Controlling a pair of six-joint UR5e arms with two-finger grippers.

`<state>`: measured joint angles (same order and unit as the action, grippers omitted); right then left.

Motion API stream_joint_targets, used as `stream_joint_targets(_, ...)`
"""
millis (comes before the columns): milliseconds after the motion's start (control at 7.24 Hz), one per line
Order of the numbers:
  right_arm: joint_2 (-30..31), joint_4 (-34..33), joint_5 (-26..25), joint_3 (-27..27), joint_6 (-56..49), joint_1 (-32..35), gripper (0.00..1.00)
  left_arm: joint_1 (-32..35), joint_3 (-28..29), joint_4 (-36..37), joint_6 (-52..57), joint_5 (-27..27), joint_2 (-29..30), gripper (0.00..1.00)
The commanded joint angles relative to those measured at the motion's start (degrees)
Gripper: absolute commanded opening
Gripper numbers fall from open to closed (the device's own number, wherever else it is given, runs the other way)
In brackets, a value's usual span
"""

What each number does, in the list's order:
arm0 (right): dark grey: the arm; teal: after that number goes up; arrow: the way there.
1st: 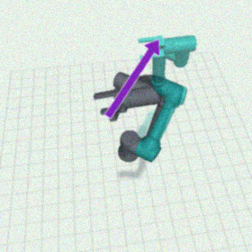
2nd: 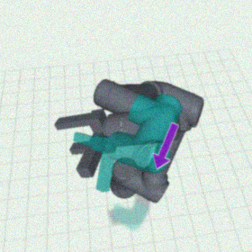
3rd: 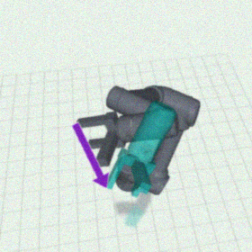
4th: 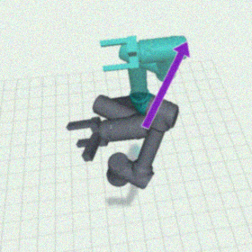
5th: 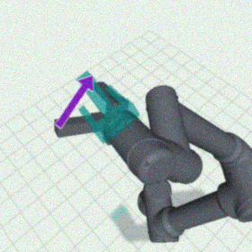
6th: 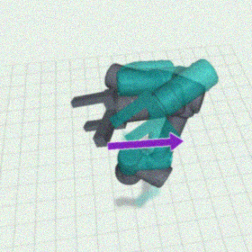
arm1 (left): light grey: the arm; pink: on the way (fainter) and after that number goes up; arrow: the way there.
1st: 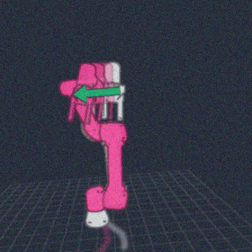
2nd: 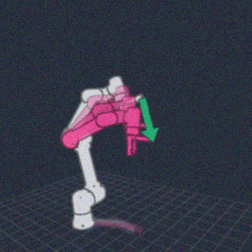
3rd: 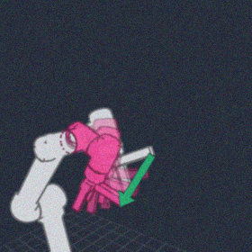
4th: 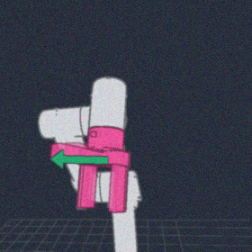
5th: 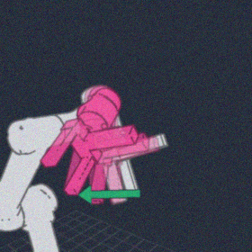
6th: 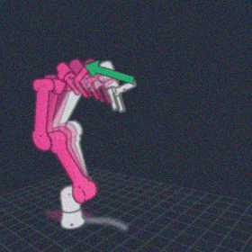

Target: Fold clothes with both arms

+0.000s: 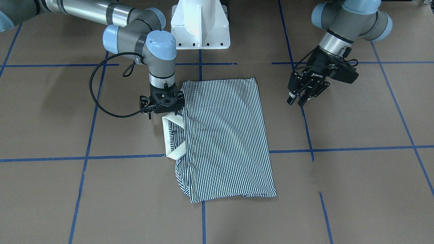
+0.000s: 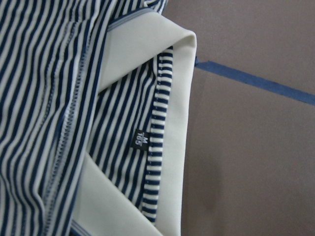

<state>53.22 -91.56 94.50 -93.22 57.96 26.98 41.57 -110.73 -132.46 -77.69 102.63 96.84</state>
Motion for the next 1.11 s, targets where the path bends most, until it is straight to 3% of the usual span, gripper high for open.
stream_joint_targets(0, 0.4, 0.5, -2.9, -4.1, 20.4, -4.6, 1.00, 0.0, -0.7, 0.1, 0.0, 0.0, -0.1, 0.51)
stream_joint_targets(276, 3.1, 2.9, -7.6, -7.7, 39.1, -9.7, 0.99, 0.0, -0.7, 0.1, 0.1, 0.0, -0.2, 0.50)
stream_joint_targets(553, 3.5, 6.5, -7.8, -7.7, 55.8, -10.9, 0.81, 0.0, -0.6, 0.1, 0.1, 0.0, -0.2, 0.51)
stream_joint_targets(967, 5.1, 7.4, -8.0, -7.5, 62.2, -12.2, 0.68, 0.0, -0.8, 0.3, 0.0, -0.1, -0.2, 0.51)
